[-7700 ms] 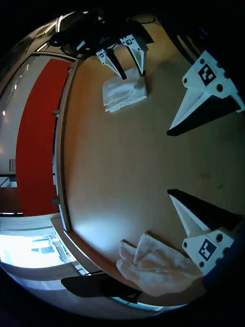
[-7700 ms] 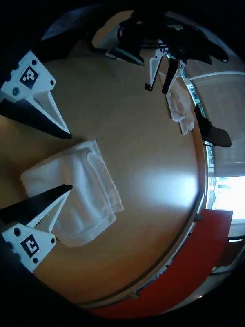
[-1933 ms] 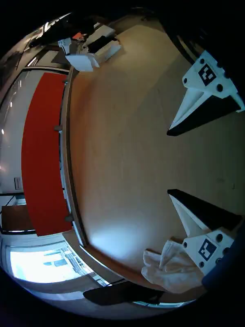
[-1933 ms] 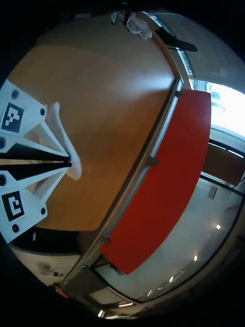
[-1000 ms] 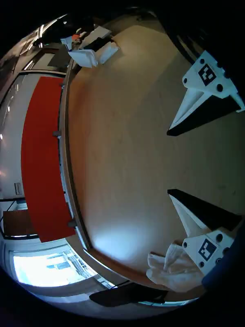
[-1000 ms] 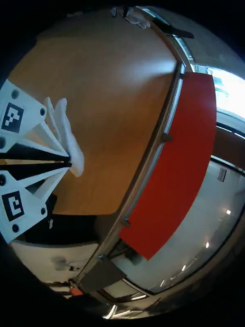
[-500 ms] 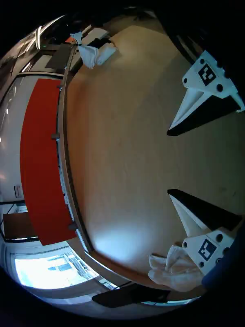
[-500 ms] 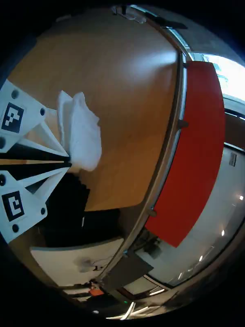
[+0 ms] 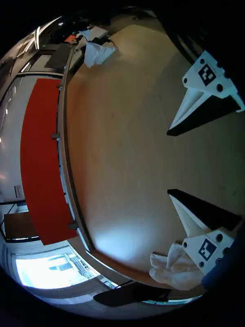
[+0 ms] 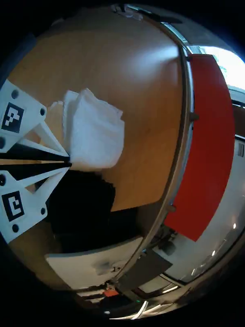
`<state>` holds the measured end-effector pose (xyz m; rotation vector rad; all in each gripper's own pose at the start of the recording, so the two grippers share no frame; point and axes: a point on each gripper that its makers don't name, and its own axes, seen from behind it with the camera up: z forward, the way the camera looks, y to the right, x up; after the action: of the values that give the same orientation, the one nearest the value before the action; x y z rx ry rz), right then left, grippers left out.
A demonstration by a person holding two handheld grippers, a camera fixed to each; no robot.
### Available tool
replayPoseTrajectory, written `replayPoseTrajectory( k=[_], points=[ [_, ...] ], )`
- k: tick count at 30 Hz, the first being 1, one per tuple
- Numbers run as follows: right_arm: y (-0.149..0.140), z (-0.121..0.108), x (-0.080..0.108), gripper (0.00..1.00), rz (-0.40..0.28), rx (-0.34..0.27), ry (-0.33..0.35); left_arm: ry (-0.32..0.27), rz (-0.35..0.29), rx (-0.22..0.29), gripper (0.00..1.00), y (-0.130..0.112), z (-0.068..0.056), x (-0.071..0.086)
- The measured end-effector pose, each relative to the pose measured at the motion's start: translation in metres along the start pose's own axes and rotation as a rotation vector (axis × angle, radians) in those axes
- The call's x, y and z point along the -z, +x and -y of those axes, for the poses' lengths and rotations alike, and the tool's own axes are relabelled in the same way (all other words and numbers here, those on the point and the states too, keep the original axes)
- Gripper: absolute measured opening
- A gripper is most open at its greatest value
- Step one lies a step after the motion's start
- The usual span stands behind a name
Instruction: Fold towel
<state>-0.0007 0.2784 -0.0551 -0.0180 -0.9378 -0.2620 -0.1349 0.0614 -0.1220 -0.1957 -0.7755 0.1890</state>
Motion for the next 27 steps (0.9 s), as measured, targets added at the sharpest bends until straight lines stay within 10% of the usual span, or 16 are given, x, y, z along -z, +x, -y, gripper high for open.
replayPoseTrajectory(
  k=[27],
  points=[
    [-0.075,-0.010,-0.025,0.02,0.140,-0.108,-0.031,0.019,0.018,-0.022,0.96,-0.003,0.004,0.004]
  ],
)
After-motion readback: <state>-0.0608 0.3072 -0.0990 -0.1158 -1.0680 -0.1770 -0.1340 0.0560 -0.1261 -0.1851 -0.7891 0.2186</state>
